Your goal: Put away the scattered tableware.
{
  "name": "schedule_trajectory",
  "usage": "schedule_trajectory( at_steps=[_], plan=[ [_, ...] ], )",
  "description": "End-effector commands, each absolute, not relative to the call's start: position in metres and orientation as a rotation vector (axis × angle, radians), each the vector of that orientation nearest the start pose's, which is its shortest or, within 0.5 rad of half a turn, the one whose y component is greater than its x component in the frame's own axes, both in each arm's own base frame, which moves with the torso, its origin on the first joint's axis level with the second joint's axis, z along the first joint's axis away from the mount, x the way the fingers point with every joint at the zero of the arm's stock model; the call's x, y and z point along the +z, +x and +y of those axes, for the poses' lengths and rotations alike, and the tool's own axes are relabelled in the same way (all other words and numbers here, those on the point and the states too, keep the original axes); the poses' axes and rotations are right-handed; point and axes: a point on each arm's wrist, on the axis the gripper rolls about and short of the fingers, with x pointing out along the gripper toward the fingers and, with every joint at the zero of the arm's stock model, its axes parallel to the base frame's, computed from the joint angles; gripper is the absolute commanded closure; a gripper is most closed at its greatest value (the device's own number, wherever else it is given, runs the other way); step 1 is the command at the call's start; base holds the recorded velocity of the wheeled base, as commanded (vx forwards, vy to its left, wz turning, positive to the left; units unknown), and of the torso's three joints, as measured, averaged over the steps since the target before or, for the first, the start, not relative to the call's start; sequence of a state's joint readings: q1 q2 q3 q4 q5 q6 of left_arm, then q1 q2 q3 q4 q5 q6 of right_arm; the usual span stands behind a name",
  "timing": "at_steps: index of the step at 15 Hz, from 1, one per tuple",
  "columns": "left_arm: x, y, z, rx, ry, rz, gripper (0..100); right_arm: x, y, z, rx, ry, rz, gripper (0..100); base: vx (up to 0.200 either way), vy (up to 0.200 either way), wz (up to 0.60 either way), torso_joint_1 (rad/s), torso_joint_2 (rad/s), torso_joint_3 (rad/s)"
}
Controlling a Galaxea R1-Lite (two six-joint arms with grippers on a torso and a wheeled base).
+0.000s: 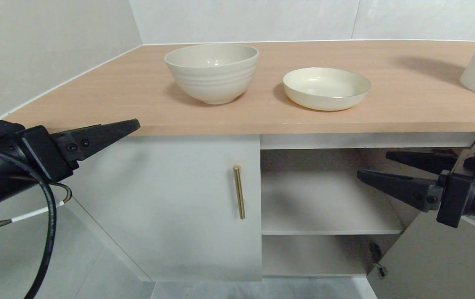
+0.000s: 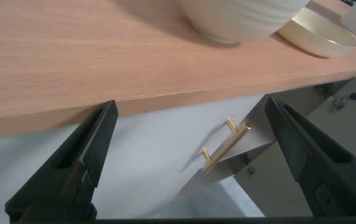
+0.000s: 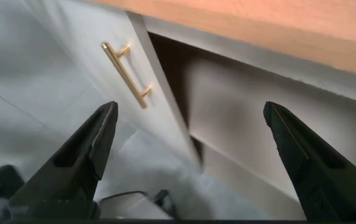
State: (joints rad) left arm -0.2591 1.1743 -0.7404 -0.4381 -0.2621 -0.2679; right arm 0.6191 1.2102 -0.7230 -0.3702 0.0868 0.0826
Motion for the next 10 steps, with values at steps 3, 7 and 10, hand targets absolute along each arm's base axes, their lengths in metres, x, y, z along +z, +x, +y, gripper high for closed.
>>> schedule_trajectory(
  at_steps=[3, 7, 10],
  plan=[
    [0.272, 0.170, -0.051, -0.519, -0.264, 0.067, 0, 0.244, 0.145, 0.107, 0.716, 0.009, 0.137, 0, 0.000, 0.000, 0.00, 0.039, -0.11, -0.060],
    [0.272, 0.170, -0.051, -0.517, -0.264, 0.069, 0, 0.246, 0.134, 0.100, 0.757, -0.044, 0.088, 0, 0.000, 0.000, 0.00, 0.163, -0.25, -0.246],
    [0.271, 0.171, -0.051, -0.515, -0.264, 0.072, 0, 0.247, 0.132, 0.099, 0.776, -0.037, 0.082, 0, 0.000, 0.000, 0.00, 0.108, -0.62, -0.251]
  ],
)
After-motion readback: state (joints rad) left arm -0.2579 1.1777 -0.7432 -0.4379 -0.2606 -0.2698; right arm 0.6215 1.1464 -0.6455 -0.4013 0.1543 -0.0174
